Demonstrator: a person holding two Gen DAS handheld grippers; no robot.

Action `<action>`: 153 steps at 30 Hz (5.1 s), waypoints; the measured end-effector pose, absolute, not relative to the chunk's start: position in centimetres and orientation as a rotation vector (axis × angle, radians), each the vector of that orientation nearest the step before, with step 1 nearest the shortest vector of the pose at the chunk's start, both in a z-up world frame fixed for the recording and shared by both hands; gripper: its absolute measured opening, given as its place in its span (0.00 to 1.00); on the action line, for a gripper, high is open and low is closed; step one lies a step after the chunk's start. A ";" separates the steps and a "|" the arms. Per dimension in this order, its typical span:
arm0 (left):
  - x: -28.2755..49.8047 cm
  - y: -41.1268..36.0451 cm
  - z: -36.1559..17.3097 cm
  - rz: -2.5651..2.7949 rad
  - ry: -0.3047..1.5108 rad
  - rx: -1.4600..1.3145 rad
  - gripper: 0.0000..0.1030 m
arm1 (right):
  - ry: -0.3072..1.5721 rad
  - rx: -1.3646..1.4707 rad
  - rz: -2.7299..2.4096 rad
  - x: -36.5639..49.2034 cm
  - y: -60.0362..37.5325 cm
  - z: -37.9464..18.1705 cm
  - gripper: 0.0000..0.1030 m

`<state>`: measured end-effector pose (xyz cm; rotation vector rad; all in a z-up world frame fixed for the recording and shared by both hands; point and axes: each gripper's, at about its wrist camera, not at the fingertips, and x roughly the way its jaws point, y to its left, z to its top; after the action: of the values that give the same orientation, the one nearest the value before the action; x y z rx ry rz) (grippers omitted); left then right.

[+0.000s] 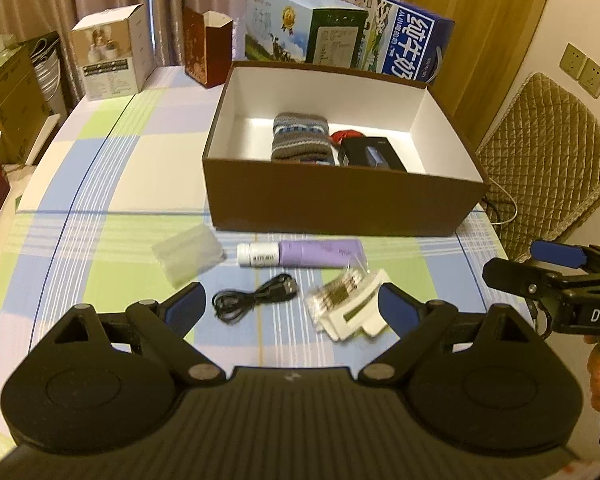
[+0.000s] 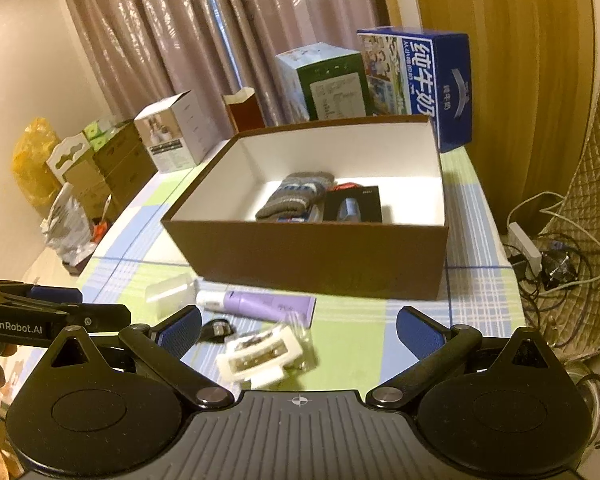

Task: Organize objects
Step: 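Withdraw both open tools from the brown box toward the remaining table items, then grasp the white plastic clip with the right tool while the left tool moves toward the black cable, then close the left tool on the black USB cable while the right tool holds the white clip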

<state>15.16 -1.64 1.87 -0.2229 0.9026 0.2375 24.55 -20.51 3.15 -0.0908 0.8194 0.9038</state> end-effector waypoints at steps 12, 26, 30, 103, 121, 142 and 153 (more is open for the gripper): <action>11.3 -2.9 0.1 0.313 0.953 -0.254 0.88 | 0.870 -0.128 0.964 22.1 -20.9 1.3 0.98; 11.7 -1.8 -1.9 0.318 1.007 -0.243 0.88 | 0.896 -0.154 0.986 21.7 -19.2 -0.8 0.98; 12.0 -0.9 -2.5 0.319 1.023 -0.248 0.88 | 0.892 -0.185 0.998 21.7 -18.1 -1.6 0.98; 24.1 3.2 -12.0 0.411 1.143 -0.229 0.88 | 0.963 -0.183 0.694 30.2 -19.6 -7.6 0.82; 13.7 10.0 -11.4 0.530 1.072 -0.431 0.93 | 0.984 -0.220 0.737 29.1 -17.6 -8.4 0.82; 15.4 9.4 -12.8 0.429 1.099 -0.231 0.91 | 0.985 -0.212 0.704 29.2 -18.1 -8.3 0.82; 15.0 8.8 -11.0 0.408 1.079 -0.212 0.91 | 0.959 -0.206 0.727 28.8 -17.9 -7.3 0.82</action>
<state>14.97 8.78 -11.03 -0.2121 1.0791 0.4084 28.80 -17.91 -7.29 -0.2058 0.9587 0.7265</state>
